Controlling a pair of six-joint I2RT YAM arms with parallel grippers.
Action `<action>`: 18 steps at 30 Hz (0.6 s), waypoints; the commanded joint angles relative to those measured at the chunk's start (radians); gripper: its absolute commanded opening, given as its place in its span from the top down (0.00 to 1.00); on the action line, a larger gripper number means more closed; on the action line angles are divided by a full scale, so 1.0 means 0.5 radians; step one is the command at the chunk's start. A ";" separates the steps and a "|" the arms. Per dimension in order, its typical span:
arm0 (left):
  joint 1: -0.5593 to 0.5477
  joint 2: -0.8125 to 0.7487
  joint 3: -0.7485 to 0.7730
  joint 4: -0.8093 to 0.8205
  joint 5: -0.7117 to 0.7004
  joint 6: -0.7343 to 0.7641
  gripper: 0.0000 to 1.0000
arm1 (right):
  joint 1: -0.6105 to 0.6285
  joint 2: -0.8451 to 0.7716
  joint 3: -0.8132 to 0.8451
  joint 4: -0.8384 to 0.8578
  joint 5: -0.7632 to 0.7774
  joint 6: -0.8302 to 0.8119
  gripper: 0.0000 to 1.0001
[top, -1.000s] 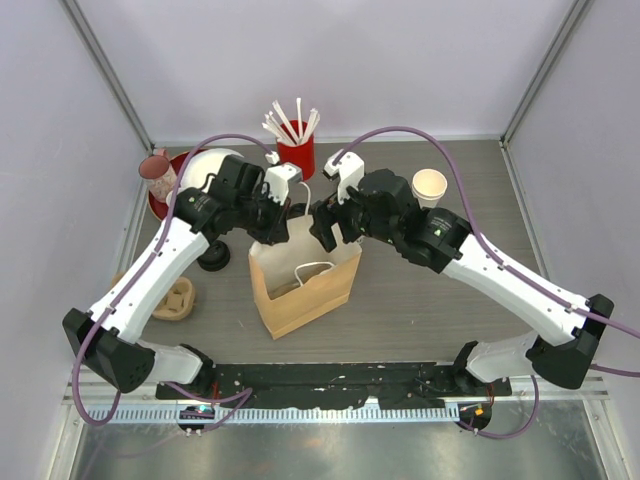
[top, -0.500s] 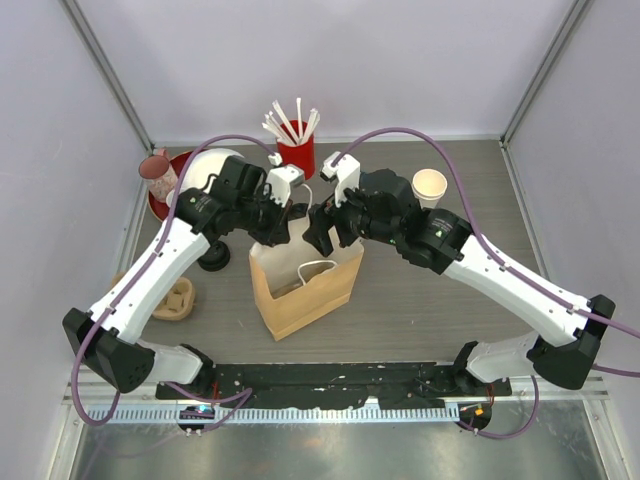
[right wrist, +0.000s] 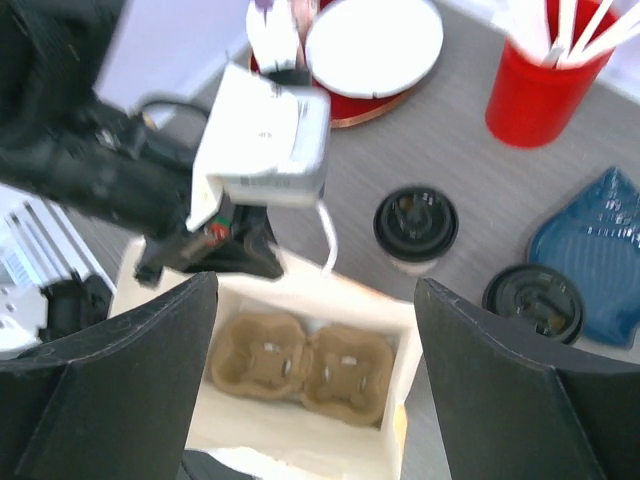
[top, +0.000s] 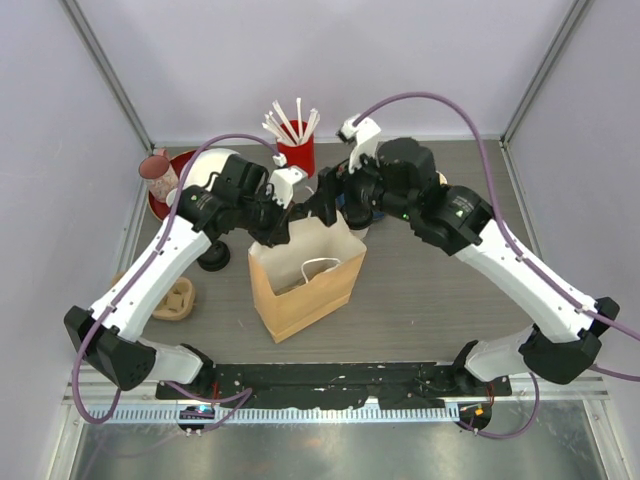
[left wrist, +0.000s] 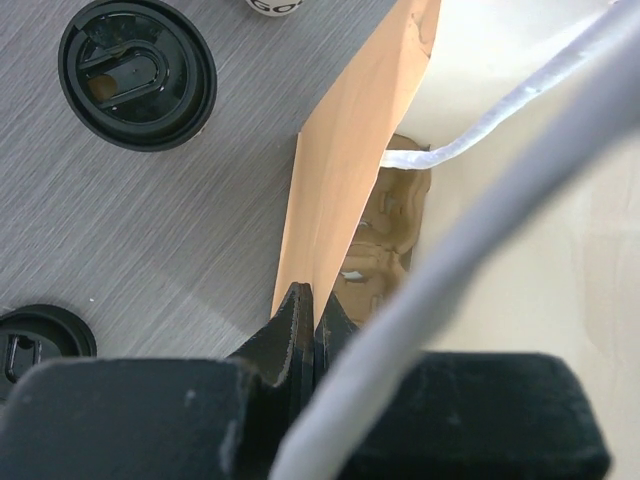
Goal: Pack the takeout coffee
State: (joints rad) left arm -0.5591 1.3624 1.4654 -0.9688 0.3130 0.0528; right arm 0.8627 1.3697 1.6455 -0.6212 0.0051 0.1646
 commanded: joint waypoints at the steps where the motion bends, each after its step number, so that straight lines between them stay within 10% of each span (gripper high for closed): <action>1: -0.011 0.012 0.106 -0.112 -0.003 0.066 1.00 | -0.139 -0.061 0.249 0.083 -0.139 0.073 0.14; 12: -0.008 0.006 0.171 -0.339 -0.184 0.177 1.00 | -0.811 0.071 0.219 -0.043 0.278 0.018 0.20; 18: 0.053 -0.022 0.217 -0.440 -0.169 0.146 1.00 | -0.919 0.288 0.108 -0.018 0.143 -0.016 0.42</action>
State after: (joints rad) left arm -0.5606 1.3705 1.5448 -1.1202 0.2455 0.1158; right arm 0.4183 1.4399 1.7279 -0.6369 0.0933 0.1761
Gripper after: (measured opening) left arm 0.019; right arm 0.630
